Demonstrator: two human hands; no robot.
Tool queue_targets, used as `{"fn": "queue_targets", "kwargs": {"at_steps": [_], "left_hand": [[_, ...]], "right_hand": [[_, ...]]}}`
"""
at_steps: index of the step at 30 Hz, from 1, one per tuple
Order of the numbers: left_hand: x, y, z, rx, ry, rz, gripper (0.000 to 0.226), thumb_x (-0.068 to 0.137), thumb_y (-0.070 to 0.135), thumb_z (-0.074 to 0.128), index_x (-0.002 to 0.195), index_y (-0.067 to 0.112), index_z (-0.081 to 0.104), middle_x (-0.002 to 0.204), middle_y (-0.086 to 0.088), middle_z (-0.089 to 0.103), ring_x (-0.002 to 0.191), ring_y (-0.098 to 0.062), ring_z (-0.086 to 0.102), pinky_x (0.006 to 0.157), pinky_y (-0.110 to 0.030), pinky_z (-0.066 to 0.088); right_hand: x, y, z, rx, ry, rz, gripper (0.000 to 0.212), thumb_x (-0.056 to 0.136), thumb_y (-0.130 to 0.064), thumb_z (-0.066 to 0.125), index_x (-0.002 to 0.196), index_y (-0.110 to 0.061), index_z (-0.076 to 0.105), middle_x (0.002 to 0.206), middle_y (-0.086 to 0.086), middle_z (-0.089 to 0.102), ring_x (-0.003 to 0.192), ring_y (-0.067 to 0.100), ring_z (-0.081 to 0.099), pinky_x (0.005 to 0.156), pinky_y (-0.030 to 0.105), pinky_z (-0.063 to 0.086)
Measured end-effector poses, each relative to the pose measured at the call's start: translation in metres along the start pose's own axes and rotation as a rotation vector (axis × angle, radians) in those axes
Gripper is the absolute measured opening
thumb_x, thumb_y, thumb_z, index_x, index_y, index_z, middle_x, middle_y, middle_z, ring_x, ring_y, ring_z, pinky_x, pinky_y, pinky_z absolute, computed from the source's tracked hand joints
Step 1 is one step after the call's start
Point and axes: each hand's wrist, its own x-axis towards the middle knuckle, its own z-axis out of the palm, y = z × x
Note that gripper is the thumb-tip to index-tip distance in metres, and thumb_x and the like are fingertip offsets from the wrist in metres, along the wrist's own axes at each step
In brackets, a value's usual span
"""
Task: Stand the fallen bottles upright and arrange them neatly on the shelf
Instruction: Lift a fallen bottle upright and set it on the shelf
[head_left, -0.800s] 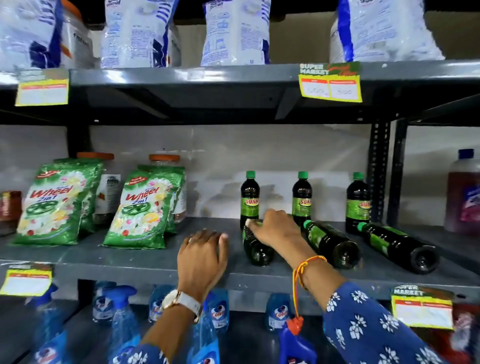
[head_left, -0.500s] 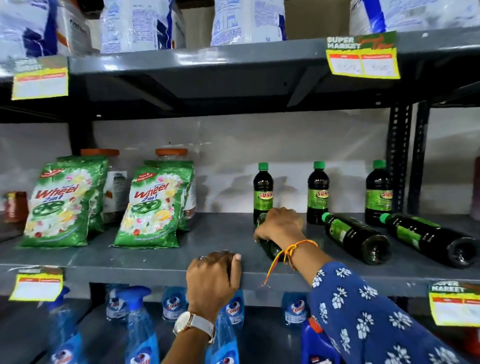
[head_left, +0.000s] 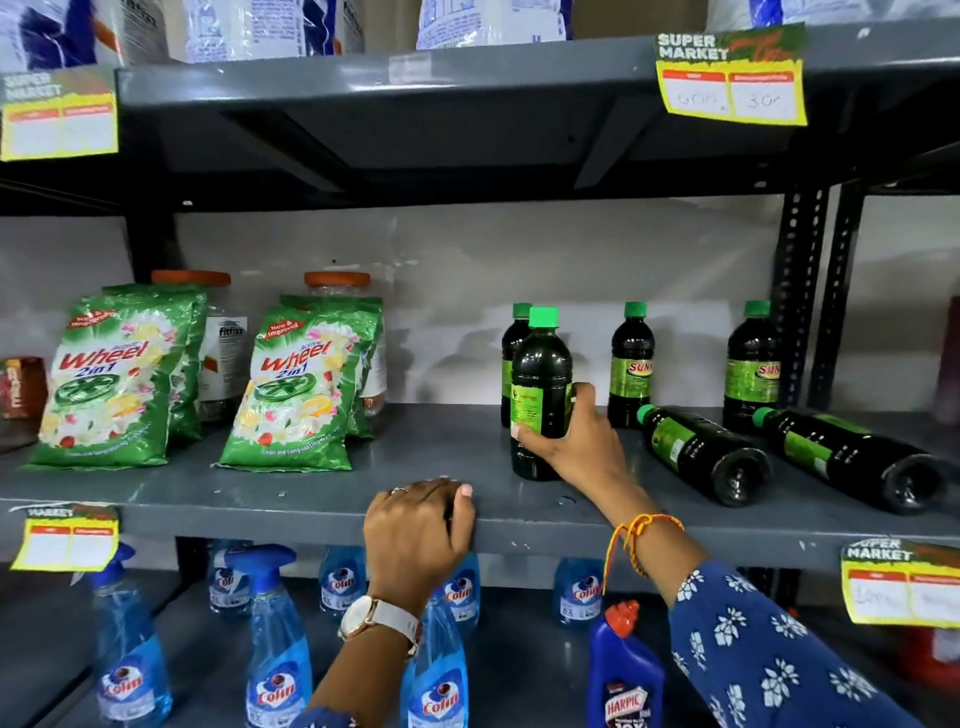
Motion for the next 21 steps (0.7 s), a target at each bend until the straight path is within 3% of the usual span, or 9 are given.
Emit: {"fn": "queue_targets", "kwargs": {"at_steps": [2, 6, 9, 11, 13, 16, 18, 21], "left_hand": [[0.0, 0.001, 0.0, 0.012, 0.003, -0.004, 0.037, 0.085, 0.031, 0.042, 0.066, 0.018, 0.072, 0.068, 0.001, 0.07, 0.057, -0.021, 0.065, 0.058, -0.027, 0.043], [0.0, 0.002, 0.0, 0.022, 0.012, -0.009, 0.037, 0.084, 0.03, 0.042, 0.066, 0.017, 0.072, 0.068, 0.0, 0.071, 0.057, -0.021, 0.065, 0.058, -0.026, 0.043], [0.0, 0.003, 0.0, 0.026, 0.002, -0.01, 0.037, 0.084, 0.029, 0.042, 0.067, 0.017, 0.072, 0.07, 0.0, 0.071, 0.058, -0.021, 0.065, 0.059, -0.027, 0.044], [0.0, 0.002, 0.001, 0.028, -0.006, -0.009, 0.037, 0.085, 0.029, 0.042, 0.068, 0.016, 0.072, 0.071, 0.0, 0.072, 0.059, -0.021, 0.066, 0.059, -0.027, 0.044], [0.0, 0.002, 0.001, 0.031, -0.006, -0.009, 0.037, 0.085, 0.029, 0.042, 0.068, 0.016, 0.072, 0.071, 0.0, 0.072, 0.059, -0.021, 0.066, 0.059, -0.028, 0.043], [0.0, 0.003, 0.0, 0.048, 0.0, -0.004, 0.036, 0.085, 0.028, 0.042, 0.067, 0.016, 0.072, 0.069, 0.0, 0.071, 0.057, -0.021, 0.065, 0.058, -0.026, 0.043], [0.0, 0.003, 0.001, 0.047, -0.002, -0.002, 0.036, 0.085, 0.028, 0.042, 0.068, 0.016, 0.072, 0.069, 0.0, 0.071, 0.057, -0.021, 0.065, 0.058, -0.027, 0.043], [0.0, 0.002, 0.002, 0.034, -0.011, -0.006, 0.038, 0.086, 0.028, 0.041, 0.069, 0.015, 0.073, 0.071, 0.0, 0.072, 0.06, -0.02, 0.066, 0.059, -0.027, 0.042]], "right_hand": [[-0.003, -0.001, -0.001, 0.071, -0.042, 0.039, 0.078, 0.066, -0.054, 0.072, 0.122, -0.018, 0.033, 0.108, 0.001, 0.053, 0.104, 0.03, 0.058, 0.077, 0.035, 0.046], [0.0, 0.001, 0.002, 0.108, -0.03, 0.075, 0.097, 0.051, -0.059, 0.08, 0.122, -0.015, 0.03, 0.124, 0.005, 0.041, 0.109, 0.027, 0.05, 0.085, 0.037, 0.047], [0.004, 0.005, 0.006, 0.135, -0.077, 0.099, 0.079, 0.052, -0.047, 0.082, 0.106, -0.019, 0.032, 0.111, 0.005, 0.053, 0.099, 0.027, 0.056, 0.076, 0.036, 0.048], [0.006, 0.008, 0.008, 0.225, -0.111, 0.1, 0.067, 0.06, -0.032, 0.078, 0.107, -0.019, 0.033, 0.098, -0.001, 0.055, 0.094, 0.023, 0.058, 0.072, 0.032, 0.047], [0.007, 0.008, 0.008, 0.337, -0.145, 0.103, 0.074, 0.065, -0.027, 0.078, 0.121, -0.014, 0.032, 0.103, -0.001, 0.054, 0.095, 0.018, 0.055, 0.072, 0.027, 0.043], [0.009, 0.011, 0.011, 0.354, -0.107, 0.105, 0.092, 0.054, -0.045, 0.084, 0.121, -0.015, 0.029, 0.12, 0.006, 0.047, 0.104, 0.02, 0.051, 0.082, 0.031, 0.044], [0.009, 0.012, 0.01, 0.334, -0.108, 0.098, 0.078, 0.059, -0.035, 0.084, 0.112, -0.014, 0.031, 0.112, 0.006, 0.05, 0.097, 0.019, 0.052, 0.075, 0.028, 0.043], [0.01, 0.013, 0.008, 0.383, -0.128, 0.122, 0.063, 0.071, -0.017, 0.074, 0.119, -0.007, 0.034, 0.107, 0.007, 0.057, 0.093, 0.02, 0.054, 0.065, 0.024, 0.041]]}}
